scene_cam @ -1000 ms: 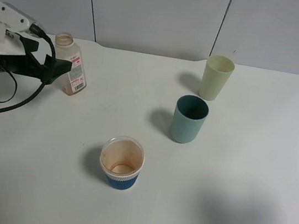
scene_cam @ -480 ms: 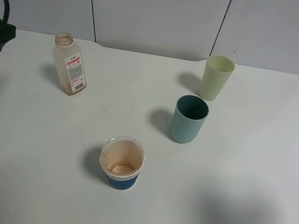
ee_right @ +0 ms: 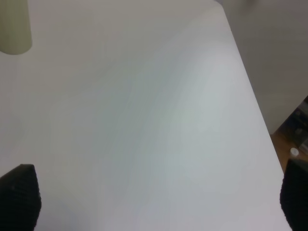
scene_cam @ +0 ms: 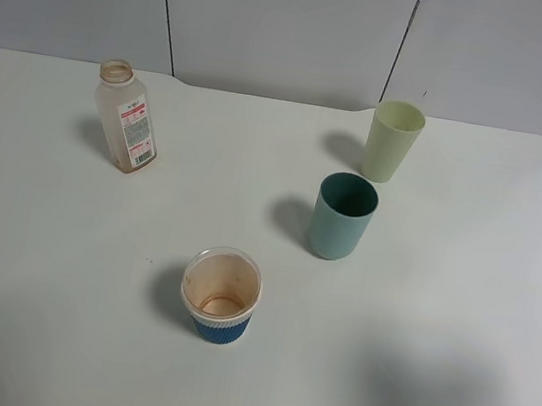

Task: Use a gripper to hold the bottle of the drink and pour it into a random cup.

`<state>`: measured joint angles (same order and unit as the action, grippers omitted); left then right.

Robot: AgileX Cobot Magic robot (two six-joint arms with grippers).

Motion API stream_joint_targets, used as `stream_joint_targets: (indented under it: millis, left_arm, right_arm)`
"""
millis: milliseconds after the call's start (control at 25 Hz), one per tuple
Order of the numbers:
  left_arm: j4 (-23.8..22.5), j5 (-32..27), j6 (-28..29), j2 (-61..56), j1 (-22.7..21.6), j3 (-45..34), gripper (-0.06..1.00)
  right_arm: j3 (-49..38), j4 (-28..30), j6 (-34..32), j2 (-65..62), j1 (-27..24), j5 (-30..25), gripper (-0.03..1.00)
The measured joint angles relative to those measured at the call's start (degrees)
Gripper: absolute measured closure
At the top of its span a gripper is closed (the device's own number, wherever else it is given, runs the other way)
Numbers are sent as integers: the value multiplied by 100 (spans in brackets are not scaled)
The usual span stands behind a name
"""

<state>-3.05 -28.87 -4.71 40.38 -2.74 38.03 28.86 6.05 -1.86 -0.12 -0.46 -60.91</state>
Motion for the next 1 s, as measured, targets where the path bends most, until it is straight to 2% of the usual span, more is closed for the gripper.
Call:
stream_joint_targets:
  millis: [160,280,720,1000]
  left_arm:
    - [733,-692,-447,-647,0,86,-4]
    - [895,-1051,-507,-1119,0,86,-4]
    - [928,-2232,-519,-2574,-521,99,-4]
    - [707,-2487,-395,-3318,-508,90,-4]
  right_arm:
    - [0,0,0,0,0,0,-2]
    - [0,0,0,0,0,0,-2]
    - [0,0,0,0,0,0,-2]
    - [0,0,0,0,0,0,-2]
